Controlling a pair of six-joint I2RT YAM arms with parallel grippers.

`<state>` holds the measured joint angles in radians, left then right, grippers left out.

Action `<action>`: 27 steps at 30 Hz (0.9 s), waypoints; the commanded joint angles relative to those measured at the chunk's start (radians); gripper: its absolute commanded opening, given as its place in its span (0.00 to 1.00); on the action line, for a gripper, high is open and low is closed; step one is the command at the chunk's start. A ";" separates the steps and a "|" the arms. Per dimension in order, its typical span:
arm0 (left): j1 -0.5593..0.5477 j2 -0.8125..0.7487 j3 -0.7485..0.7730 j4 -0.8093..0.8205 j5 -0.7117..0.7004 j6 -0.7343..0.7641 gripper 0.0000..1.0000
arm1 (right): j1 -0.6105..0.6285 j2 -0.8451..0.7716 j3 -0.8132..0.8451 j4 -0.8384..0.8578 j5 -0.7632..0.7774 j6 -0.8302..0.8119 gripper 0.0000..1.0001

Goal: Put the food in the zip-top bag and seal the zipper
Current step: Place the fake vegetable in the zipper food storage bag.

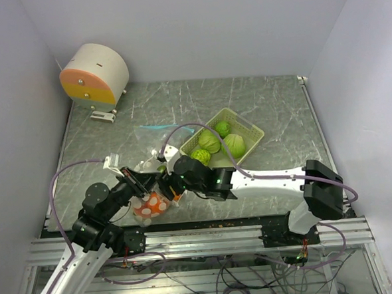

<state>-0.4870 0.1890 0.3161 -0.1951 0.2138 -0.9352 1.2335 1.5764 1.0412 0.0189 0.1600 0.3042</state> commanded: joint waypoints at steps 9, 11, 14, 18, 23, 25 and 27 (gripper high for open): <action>-0.002 -0.070 0.070 -0.028 0.050 0.019 0.07 | 0.011 0.003 0.105 -0.015 0.095 -0.037 0.60; -0.002 -0.089 0.051 -0.030 0.044 0.005 0.07 | 0.011 -0.034 0.086 -0.012 0.114 -0.038 0.70; -0.002 -0.107 0.028 -0.032 0.035 -0.011 0.07 | 0.012 -0.087 0.064 -0.004 0.105 -0.046 0.77; -0.002 -0.110 0.010 -0.023 0.035 -0.024 0.07 | 0.011 -0.128 0.049 0.006 0.094 -0.046 0.98; -0.002 -0.110 0.011 -0.029 0.037 -0.025 0.07 | 0.010 -0.149 0.047 -0.019 0.123 -0.025 1.00; -0.002 -0.112 0.016 -0.042 0.034 -0.020 0.07 | 0.009 -0.193 0.018 -0.016 0.175 -0.005 1.00; -0.002 -0.112 0.021 -0.050 0.031 -0.017 0.07 | -0.002 -0.223 0.013 -0.047 0.220 0.020 0.99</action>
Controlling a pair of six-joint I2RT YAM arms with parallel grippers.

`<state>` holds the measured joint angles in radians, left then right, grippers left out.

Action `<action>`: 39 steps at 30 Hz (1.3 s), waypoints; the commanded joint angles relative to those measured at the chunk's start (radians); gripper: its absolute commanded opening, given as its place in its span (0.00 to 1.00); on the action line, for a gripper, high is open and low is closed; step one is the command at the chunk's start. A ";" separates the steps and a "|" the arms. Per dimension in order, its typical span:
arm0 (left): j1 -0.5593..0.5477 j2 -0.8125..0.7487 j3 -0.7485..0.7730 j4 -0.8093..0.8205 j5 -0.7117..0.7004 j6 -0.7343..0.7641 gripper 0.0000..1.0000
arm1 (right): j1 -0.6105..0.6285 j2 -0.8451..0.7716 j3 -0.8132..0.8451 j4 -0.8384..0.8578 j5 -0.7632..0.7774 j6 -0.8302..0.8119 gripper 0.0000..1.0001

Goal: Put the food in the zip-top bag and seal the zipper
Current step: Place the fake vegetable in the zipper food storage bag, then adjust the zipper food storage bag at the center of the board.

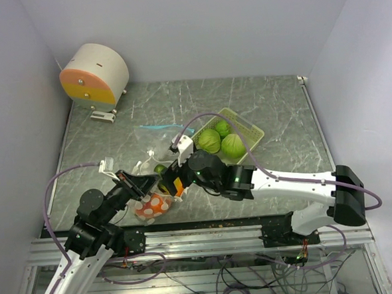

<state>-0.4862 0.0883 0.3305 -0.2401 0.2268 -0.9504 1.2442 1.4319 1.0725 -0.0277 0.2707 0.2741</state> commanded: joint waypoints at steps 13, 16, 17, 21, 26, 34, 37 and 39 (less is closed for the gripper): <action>-0.002 -0.005 0.034 -0.016 0.016 0.003 0.07 | -0.179 -0.080 -0.112 -0.069 -0.127 0.194 0.62; -0.003 -0.004 0.037 -0.013 0.017 0.003 0.07 | -0.208 -0.078 -0.136 -0.035 -0.216 0.202 0.58; -0.003 -0.002 0.037 -0.013 0.015 0.002 0.07 | -0.210 -0.076 -0.141 -0.024 -0.244 0.202 0.56; -0.003 -0.005 0.034 -0.016 0.012 0.001 0.07 | -0.212 -0.054 -0.148 0.000 -0.308 0.206 0.54; -0.003 -0.006 0.031 -0.004 0.014 -0.007 0.07 | -0.212 -0.003 -0.151 0.008 -0.321 0.210 0.41; -0.003 0.046 0.107 -0.144 -0.084 0.072 0.07 | -0.209 -0.030 0.081 -0.224 -0.101 0.109 0.00; -0.003 0.089 0.147 -0.237 -0.177 0.101 0.07 | -0.213 -0.038 0.173 -0.288 -0.126 0.061 0.00; -0.003 0.120 0.170 -0.264 -0.223 0.115 0.08 | -0.212 -0.030 0.188 -0.285 -0.226 0.044 0.00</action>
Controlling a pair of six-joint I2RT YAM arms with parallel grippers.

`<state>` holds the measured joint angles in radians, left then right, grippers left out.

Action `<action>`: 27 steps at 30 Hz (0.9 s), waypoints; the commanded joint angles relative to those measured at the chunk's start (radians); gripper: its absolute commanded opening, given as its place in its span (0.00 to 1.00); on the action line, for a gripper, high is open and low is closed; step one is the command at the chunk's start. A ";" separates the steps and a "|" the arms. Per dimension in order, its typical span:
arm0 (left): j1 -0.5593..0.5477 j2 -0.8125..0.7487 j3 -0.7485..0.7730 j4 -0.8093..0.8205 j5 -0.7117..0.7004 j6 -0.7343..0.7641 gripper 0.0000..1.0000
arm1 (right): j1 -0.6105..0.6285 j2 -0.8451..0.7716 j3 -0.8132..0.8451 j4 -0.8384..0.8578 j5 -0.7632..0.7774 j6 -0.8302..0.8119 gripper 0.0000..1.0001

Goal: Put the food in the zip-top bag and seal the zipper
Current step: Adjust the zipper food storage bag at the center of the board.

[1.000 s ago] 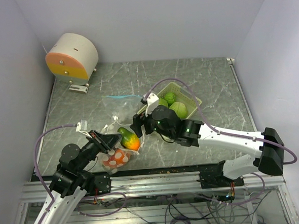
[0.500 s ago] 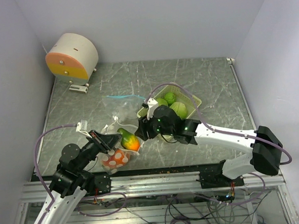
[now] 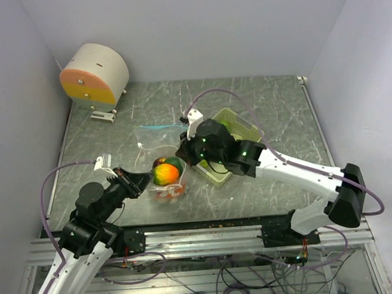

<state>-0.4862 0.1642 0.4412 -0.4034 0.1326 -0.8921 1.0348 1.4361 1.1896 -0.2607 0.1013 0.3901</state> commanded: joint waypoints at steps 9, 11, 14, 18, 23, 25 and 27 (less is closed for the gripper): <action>-0.003 0.121 0.164 -0.001 -0.095 0.153 0.53 | -0.063 -0.045 0.032 0.034 -0.324 -0.059 0.00; -0.003 0.117 0.185 -0.005 -0.068 0.197 0.54 | -0.100 -0.068 0.025 0.047 -0.382 -0.050 0.00; -0.003 0.083 0.202 -0.034 -0.052 0.261 0.57 | -0.155 -0.094 0.028 0.040 -0.477 -0.063 0.00; -0.003 -0.001 0.226 -0.071 -0.045 0.342 0.73 | -0.220 -0.110 0.053 0.001 -0.595 -0.114 0.00; -0.003 -0.114 0.292 -0.122 -0.056 0.463 0.77 | -0.299 -0.128 0.064 0.013 -0.861 -0.166 0.00; -0.003 -0.130 0.319 -0.141 -0.050 0.503 0.75 | -0.313 -0.128 0.070 0.035 -0.979 -0.169 0.00; -0.003 -0.140 0.315 -0.114 0.010 0.534 0.73 | -0.317 -0.123 0.078 0.058 -1.084 -0.165 0.00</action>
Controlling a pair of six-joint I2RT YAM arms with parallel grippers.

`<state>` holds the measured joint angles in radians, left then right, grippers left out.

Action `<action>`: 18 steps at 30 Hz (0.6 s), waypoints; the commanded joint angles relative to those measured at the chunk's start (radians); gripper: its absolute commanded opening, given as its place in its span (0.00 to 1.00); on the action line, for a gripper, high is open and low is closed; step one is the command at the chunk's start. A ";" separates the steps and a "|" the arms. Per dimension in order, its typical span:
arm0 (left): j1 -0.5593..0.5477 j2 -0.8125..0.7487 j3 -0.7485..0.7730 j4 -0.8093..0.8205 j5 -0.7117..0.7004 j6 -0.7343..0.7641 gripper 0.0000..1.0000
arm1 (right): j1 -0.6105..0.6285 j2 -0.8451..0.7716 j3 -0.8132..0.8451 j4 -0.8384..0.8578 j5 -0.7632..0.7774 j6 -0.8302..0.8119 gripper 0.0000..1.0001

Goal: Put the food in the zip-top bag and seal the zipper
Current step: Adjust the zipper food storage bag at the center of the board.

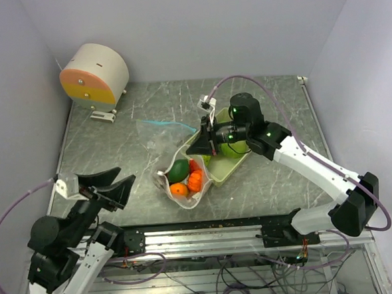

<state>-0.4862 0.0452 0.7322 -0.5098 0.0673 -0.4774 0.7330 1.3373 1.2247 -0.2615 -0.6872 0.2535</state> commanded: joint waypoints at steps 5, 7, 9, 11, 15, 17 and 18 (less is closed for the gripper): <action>-0.003 -0.009 -0.051 0.141 0.429 0.268 0.63 | -0.015 -0.004 0.064 0.095 -0.410 -0.003 0.00; -0.003 0.020 -0.060 0.142 0.530 0.362 0.65 | -0.016 0.003 0.081 0.086 -0.403 0.002 0.00; -0.003 0.064 -0.041 0.104 0.594 0.461 0.66 | -0.017 0.011 0.100 0.070 -0.391 0.004 0.00; -0.003 0.124 -0.004 0.045 0.602 0.550 0.66 | -0.016 0.020 0.124 0.054 -0.385 0.005 0.00; -0.003 0.197 0.041 0.031 0.600 0.628 0.67 | -0.015 0.029 0.149 0.035 -0.366 0.004 0.00; -0.003 0.200 0.035 0.077 0.624 0.612 0.67 | -0.017 0.039 0.153 0.035 -0.361 0.015 0.00; -0.003 0.196 0.028 0.103 0.637 0.602 0.67 | -0.017 0.047 0.157 0.032 -0.358 0.022 0.00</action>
<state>-0.4862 0.2455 0.7399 -0.4683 0.6140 0.0586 0.7200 1.3632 1.3441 -0.2314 -1.0416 0.2523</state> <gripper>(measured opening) 0.668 0.007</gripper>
